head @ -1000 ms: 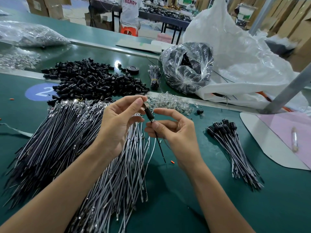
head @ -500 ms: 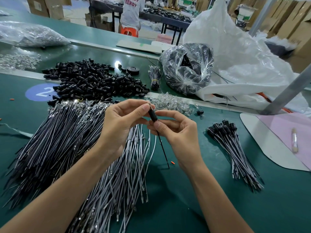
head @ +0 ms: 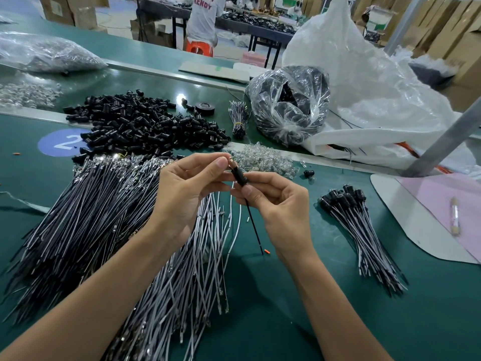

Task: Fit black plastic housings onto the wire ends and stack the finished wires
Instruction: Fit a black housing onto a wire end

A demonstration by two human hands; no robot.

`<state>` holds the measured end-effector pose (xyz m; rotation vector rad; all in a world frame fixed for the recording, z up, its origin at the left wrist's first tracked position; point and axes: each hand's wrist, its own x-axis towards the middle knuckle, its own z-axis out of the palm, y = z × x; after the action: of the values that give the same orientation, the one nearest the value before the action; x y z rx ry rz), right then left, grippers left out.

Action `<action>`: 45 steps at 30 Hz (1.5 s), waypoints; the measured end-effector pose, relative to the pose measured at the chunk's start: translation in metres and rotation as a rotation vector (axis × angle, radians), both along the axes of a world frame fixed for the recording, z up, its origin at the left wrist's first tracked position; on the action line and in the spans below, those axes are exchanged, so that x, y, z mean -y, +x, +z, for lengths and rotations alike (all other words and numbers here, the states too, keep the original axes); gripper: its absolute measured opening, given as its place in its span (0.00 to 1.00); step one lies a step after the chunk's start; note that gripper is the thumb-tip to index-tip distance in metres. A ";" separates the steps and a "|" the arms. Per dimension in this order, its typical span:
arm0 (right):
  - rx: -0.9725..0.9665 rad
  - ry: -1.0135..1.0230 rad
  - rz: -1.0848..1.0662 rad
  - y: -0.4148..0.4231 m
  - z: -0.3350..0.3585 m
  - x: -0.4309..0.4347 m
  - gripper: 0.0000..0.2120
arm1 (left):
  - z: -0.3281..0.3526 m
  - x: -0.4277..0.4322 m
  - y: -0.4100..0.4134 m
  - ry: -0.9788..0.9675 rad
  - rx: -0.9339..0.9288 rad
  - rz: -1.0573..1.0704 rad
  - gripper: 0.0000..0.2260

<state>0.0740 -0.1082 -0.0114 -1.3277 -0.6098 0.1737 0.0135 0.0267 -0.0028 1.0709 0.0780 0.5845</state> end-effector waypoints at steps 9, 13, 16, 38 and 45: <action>0.043 -0.045 -0.038 -0.001 -0.002 0.001 0.12 | -0.002 0.003 0.002 0.059 -0.013 0.031 0.05; 0.069 -0.056 -0.049 -0.001 -0.002 0.001 0.11 | -0.003 0.004 0.002 0.061 -0.018 0.024 0.05; 0.084 -0.060 -0.058 -0.001 -0.003 0.001 0.11 | -0.003 0.004 0.001 0.061 -0.004 -0.001 0.05; 0.149 -0.188 -0.026 0.001 -0.008 0.001 0.06 | -0.004 0.001 0.000 0.127 0.014 -0.010 0.06; 0.211 -0.215 -0.085 -0.002 -0.011 -0.002 0.06 | -0.008 0.005 0.003 0.175 -0.050 0.027 0.05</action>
<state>0.0716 -0.1066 -0.0228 -1.5901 -0.7258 0.0300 0.0167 0.0219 -0.0109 1.2562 0.0866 0.5972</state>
